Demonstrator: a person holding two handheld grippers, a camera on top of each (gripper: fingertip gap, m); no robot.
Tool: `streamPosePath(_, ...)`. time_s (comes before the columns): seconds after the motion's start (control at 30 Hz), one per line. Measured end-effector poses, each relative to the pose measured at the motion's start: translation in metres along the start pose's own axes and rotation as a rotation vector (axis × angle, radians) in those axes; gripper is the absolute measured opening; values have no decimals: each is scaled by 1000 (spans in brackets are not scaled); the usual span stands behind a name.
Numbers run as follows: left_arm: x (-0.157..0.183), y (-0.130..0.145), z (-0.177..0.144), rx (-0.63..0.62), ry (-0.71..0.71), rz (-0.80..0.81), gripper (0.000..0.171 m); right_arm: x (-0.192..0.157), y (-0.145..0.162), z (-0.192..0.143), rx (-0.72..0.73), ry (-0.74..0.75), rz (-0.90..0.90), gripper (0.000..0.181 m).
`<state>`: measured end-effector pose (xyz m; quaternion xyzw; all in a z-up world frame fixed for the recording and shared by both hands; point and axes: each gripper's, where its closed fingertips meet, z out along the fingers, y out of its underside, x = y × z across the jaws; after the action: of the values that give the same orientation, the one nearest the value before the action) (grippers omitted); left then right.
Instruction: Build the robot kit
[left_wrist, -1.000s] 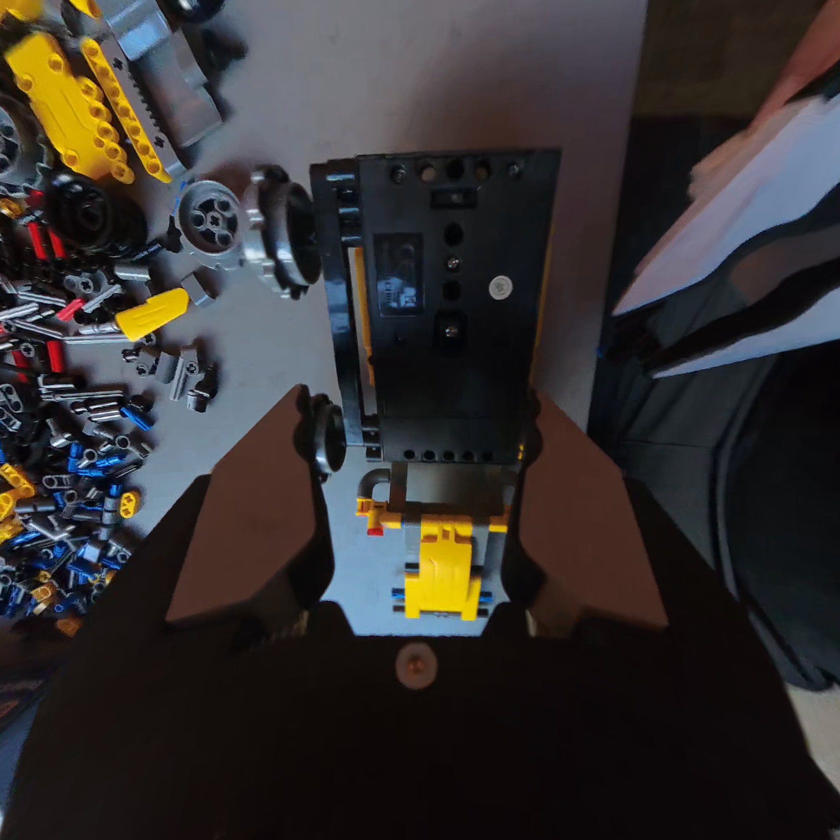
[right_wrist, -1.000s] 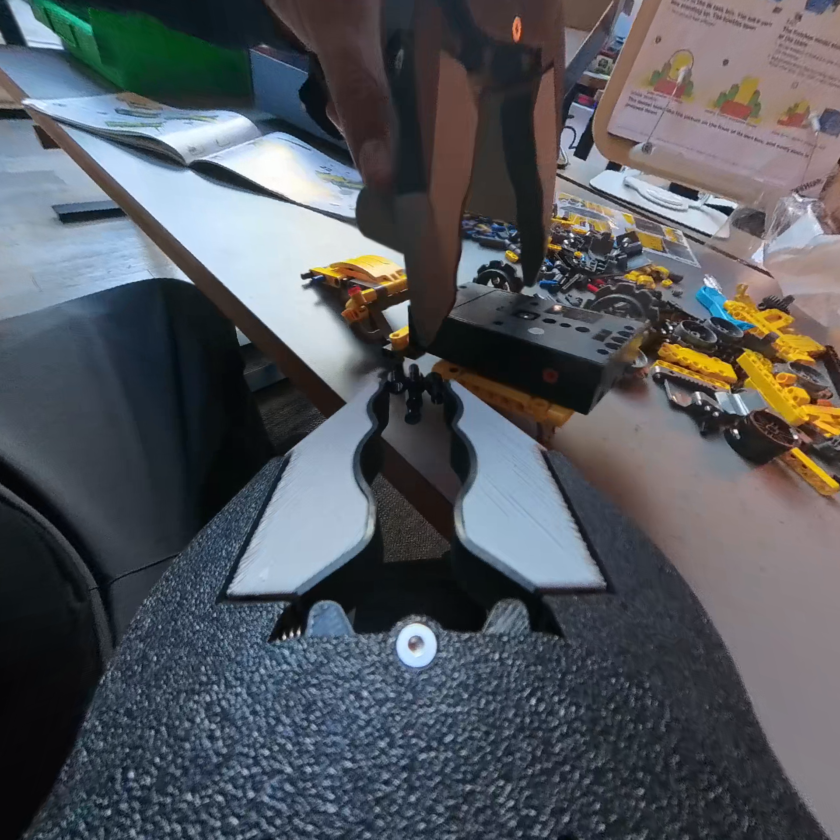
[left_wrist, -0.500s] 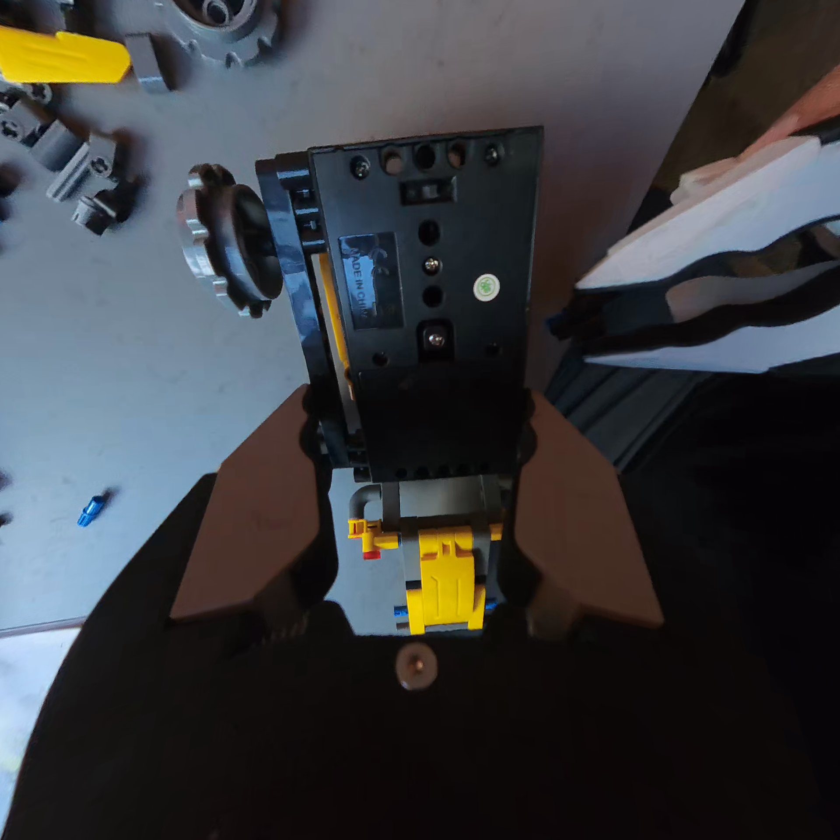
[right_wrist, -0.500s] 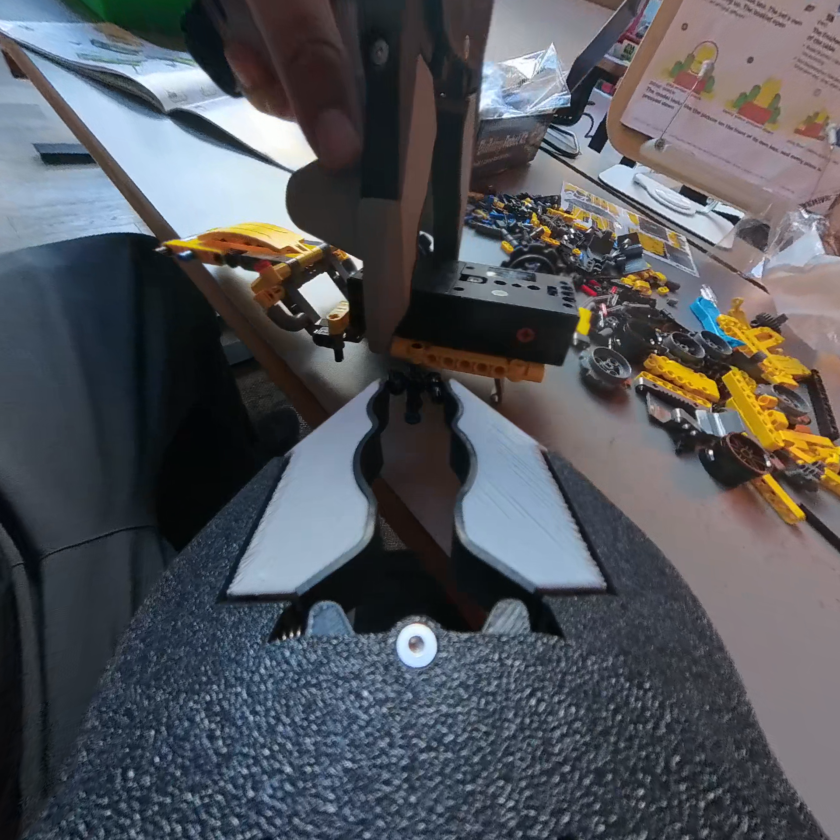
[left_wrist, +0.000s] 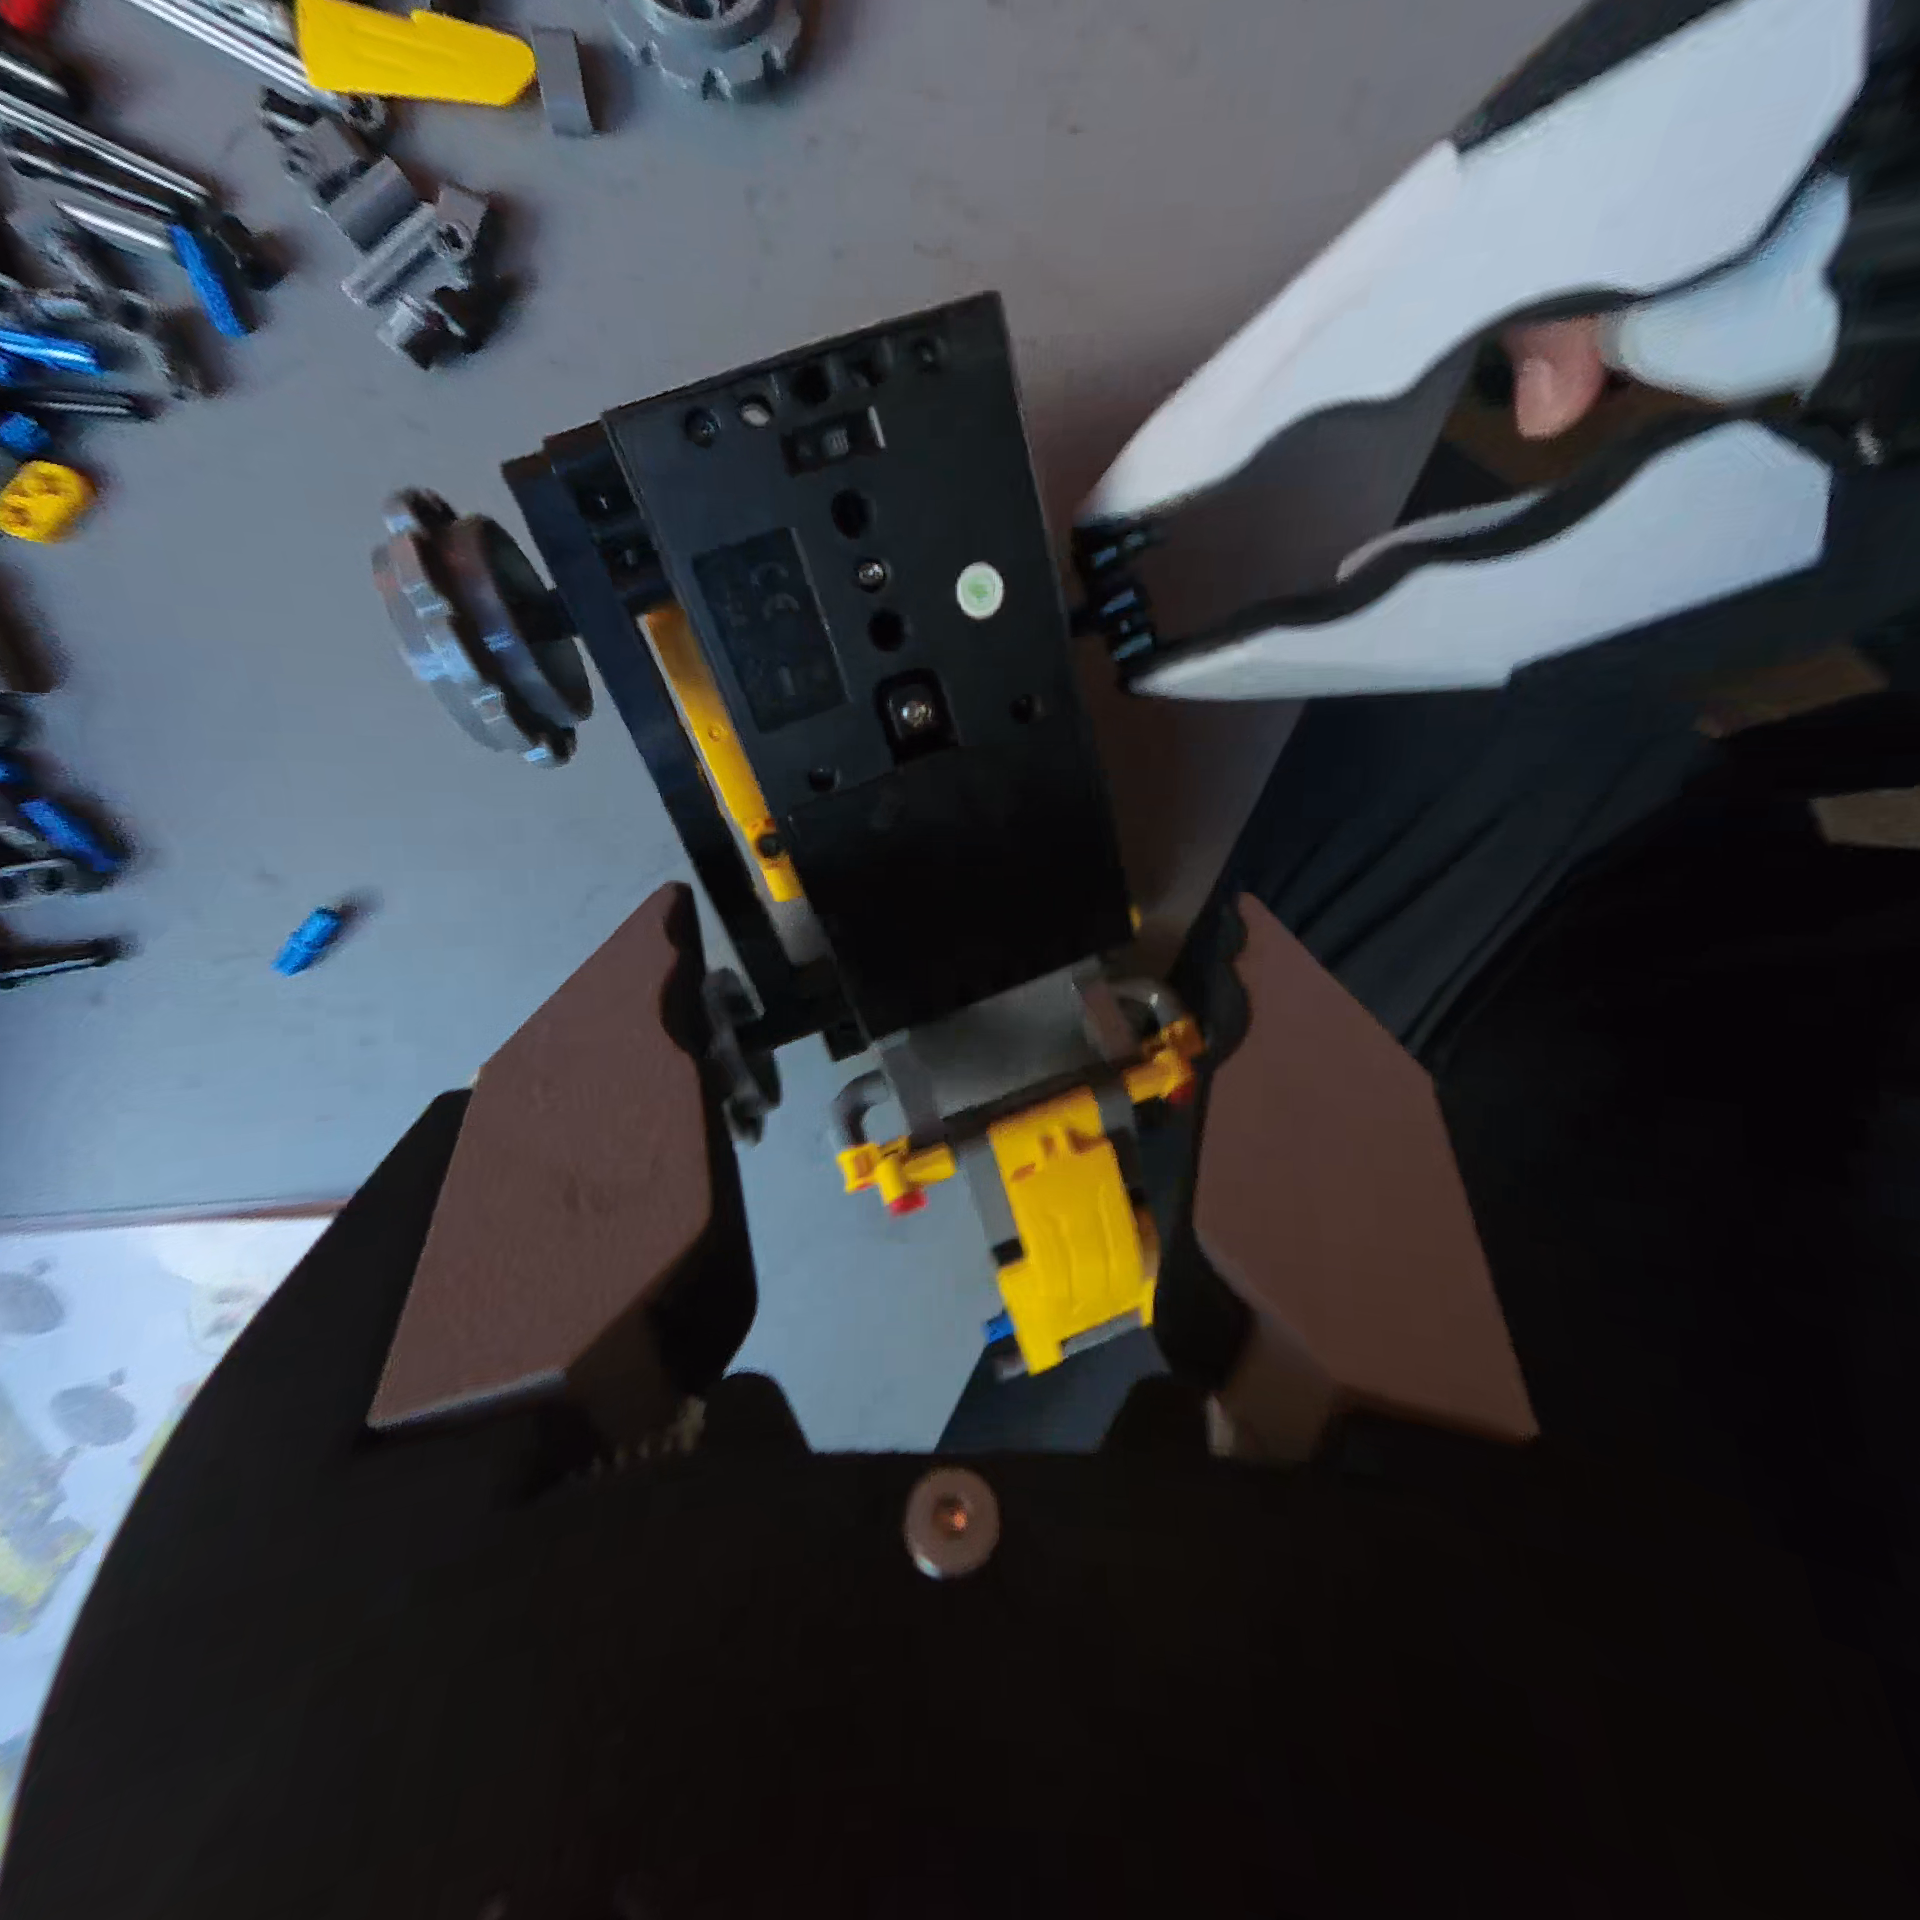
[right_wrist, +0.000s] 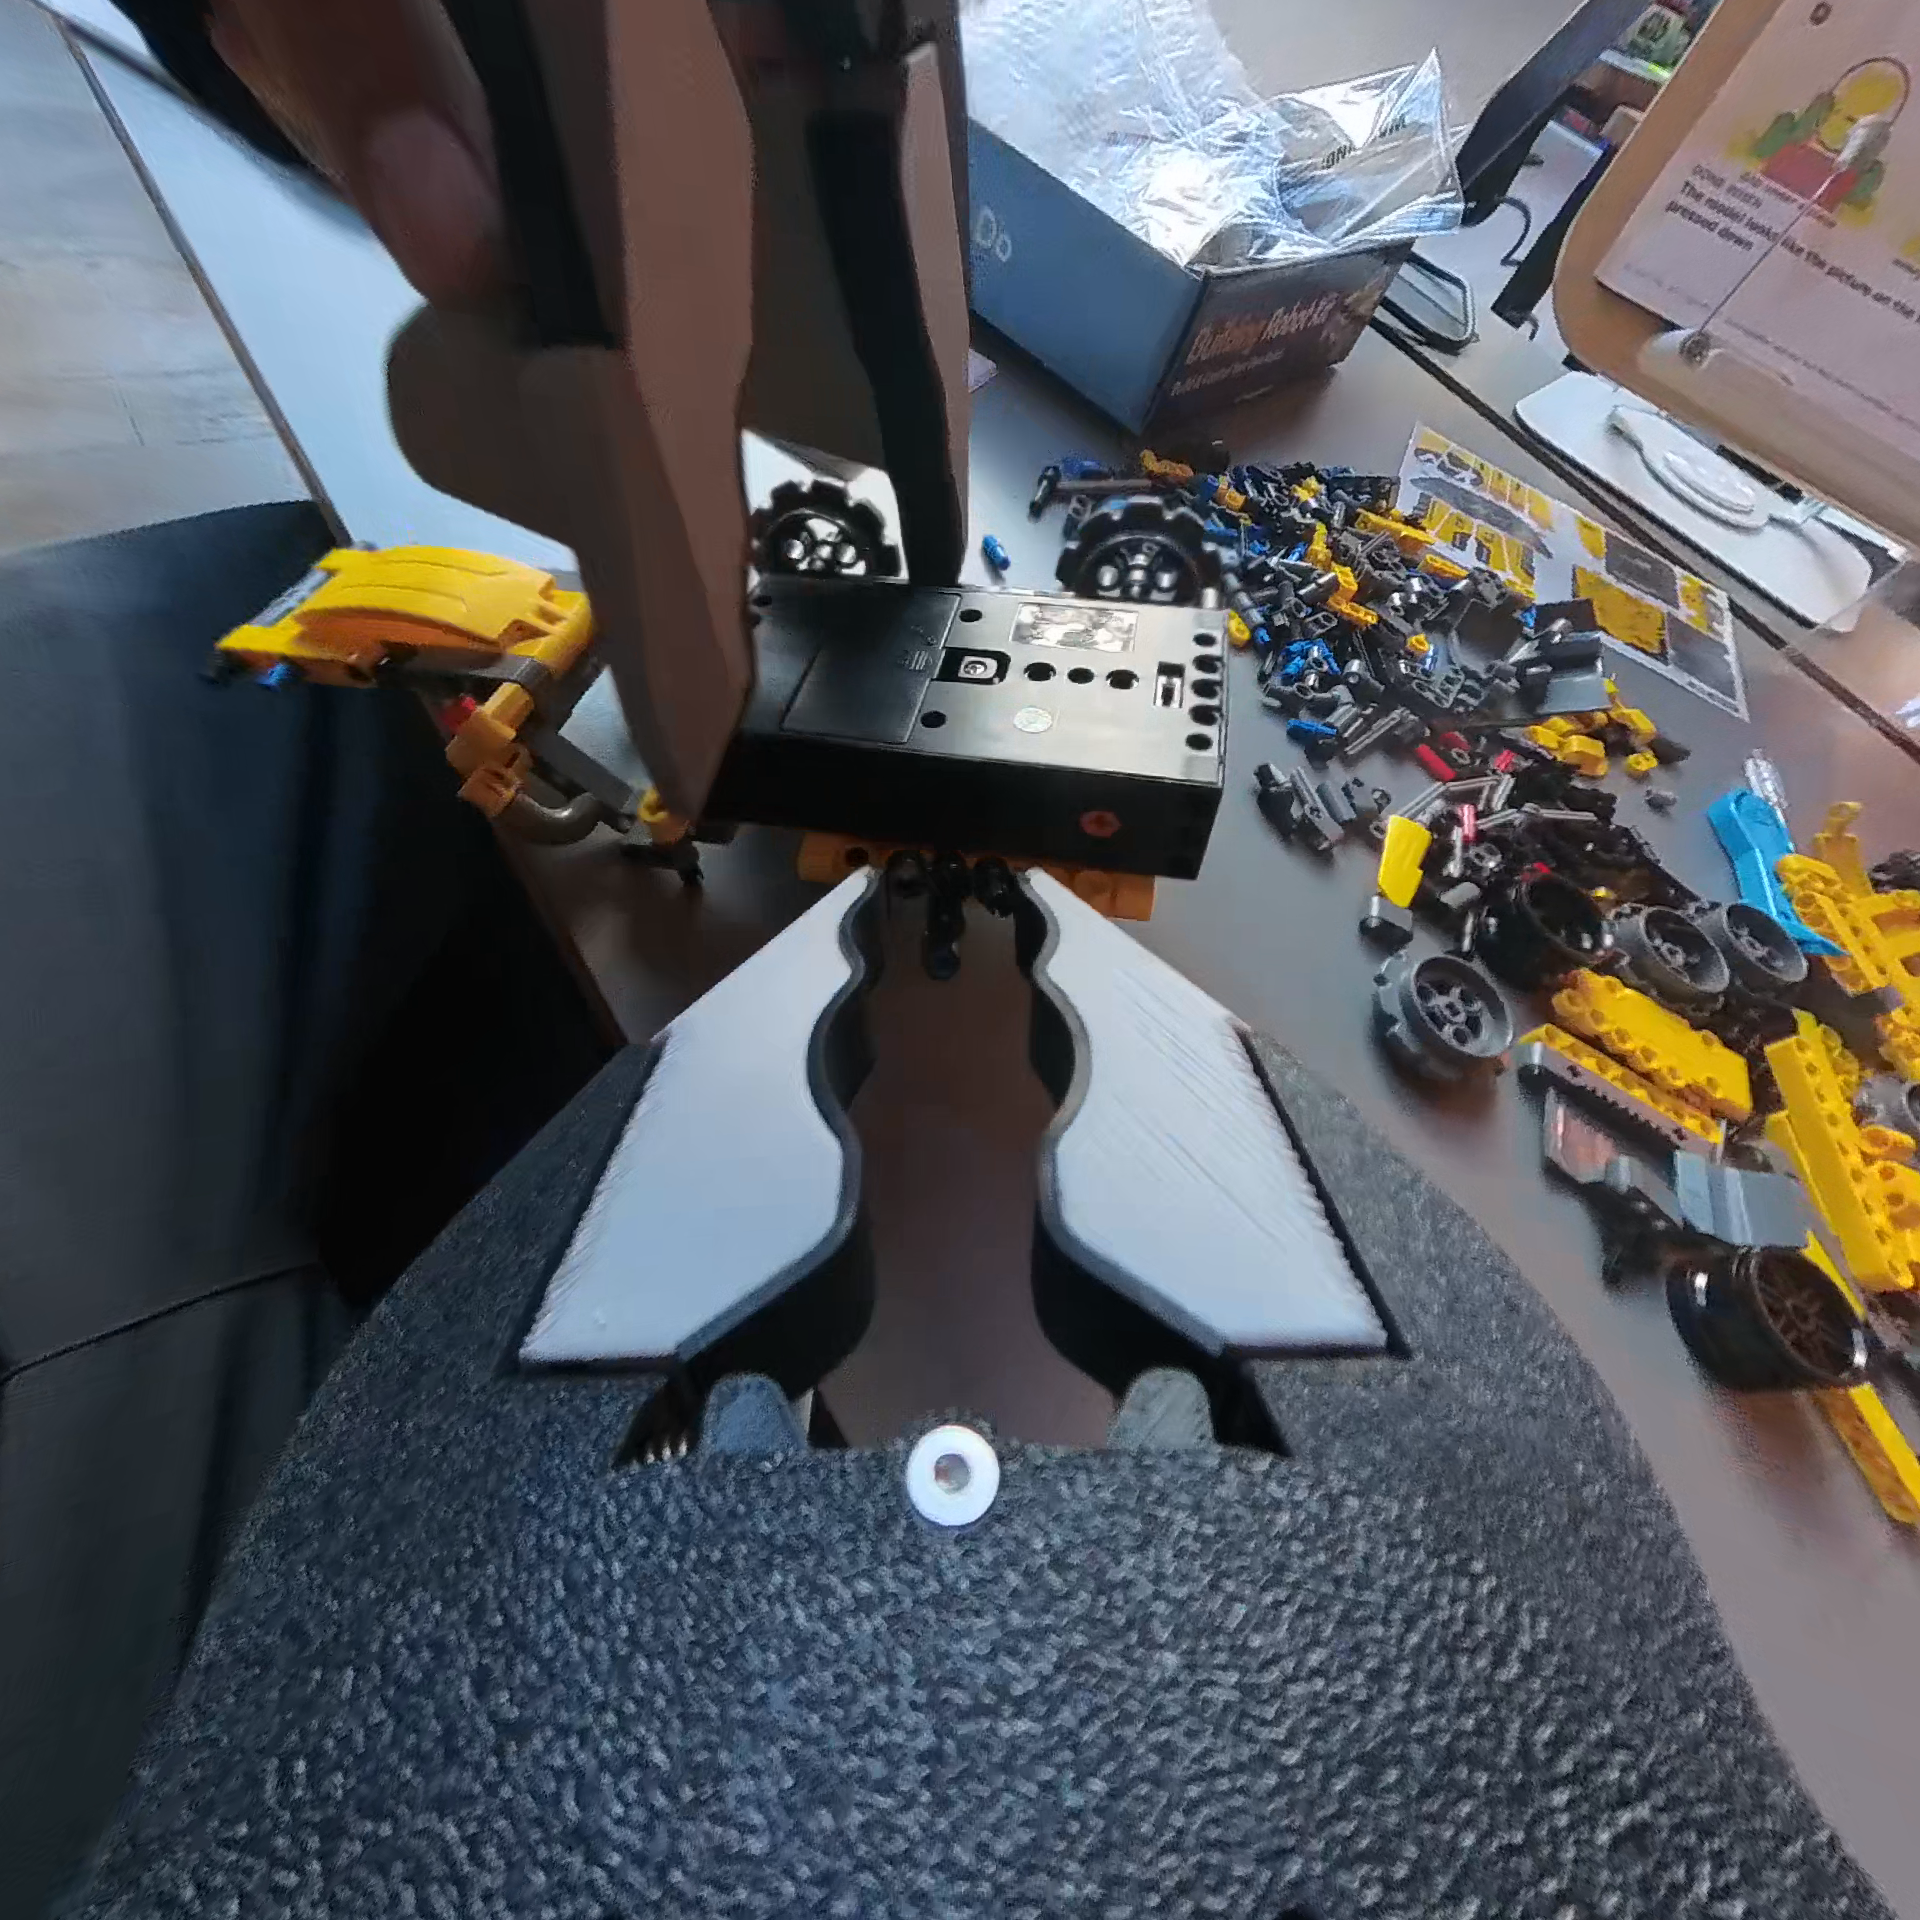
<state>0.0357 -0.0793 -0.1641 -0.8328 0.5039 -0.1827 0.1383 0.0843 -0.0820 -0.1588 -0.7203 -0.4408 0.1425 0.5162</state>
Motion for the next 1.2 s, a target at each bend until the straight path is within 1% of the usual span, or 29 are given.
streamPosePath(0.1,1,-1,-22,46,-31,120,95,11,1,5,-23,4,-4,24)
streamPosePath(0.17,0,2,-35,51,-68,270,92,14,2,5,-32,-29,26,24)
streamPosePath(0.2,-8,8,-39,26,-119,353,93,14,2,4,-33,-51,47,24)
streamPosePath(0.23,-22,14,-40,-15,-197,419,94,12,0,2,-25,-70,68,23)
streamPosePath(0.27,-34,22,-38,-63,-234,470,94,8,-3,-1,-3,-92,94,23)
streamPosePath(0.3,-39,29,-33,-98,-222,498,94,2,-7,-4,32,-122,129,24)
streamPosePath(0.33,-38,35,-27,-119,-168,514,94,-7,-12,-7,74,-158,170,24)
streamPosePath(0.37,-34,38,-21,-116,-104,522,93,-16,-17,-10,116,-191,202,24)
streamPosePath(0.4,-33,36,-16,-95,-72,524,88,-23,-20,-12,153,-207,218,23)
streamPosePath(0.47,-32,28,-10,-63,-45,535,92,-34,-21,-14,206,-201,211,24)
streamPosePath(0.5,-33,22,-10,-38,-46,532,89,-36,-20,-13,215,-182,193,24)
streamPosePath(0.57,-33,15,-12,-10,-34,538,89,-35,-17,-11,227,-119,158,24)
streamPosePath(0.63,-33,11,-12,5,-9,524,89,-36,-19,-12,254,-95,163,24)
streamPosePath(0.73,-24,15,-2,-12,119,451,91,-33,-19,-12,275,-49,146,24)
streamPosePath(0.83,-27,18,11,-25,112,483,92,-35,-17,-9,274,-39,157,24)
streamPosePath(0.97,-19,13,15,32,171,482,86,-39,-15,-6,268,-18,148,24)
streamPosePath(1.03,-22,9,16,60,174,473,76,-40,-13,-5,267,1,139,24)
streamPosePath(1.2,-16,10,21,108,293,430,65,-40,-6,2,251,35,122,24)
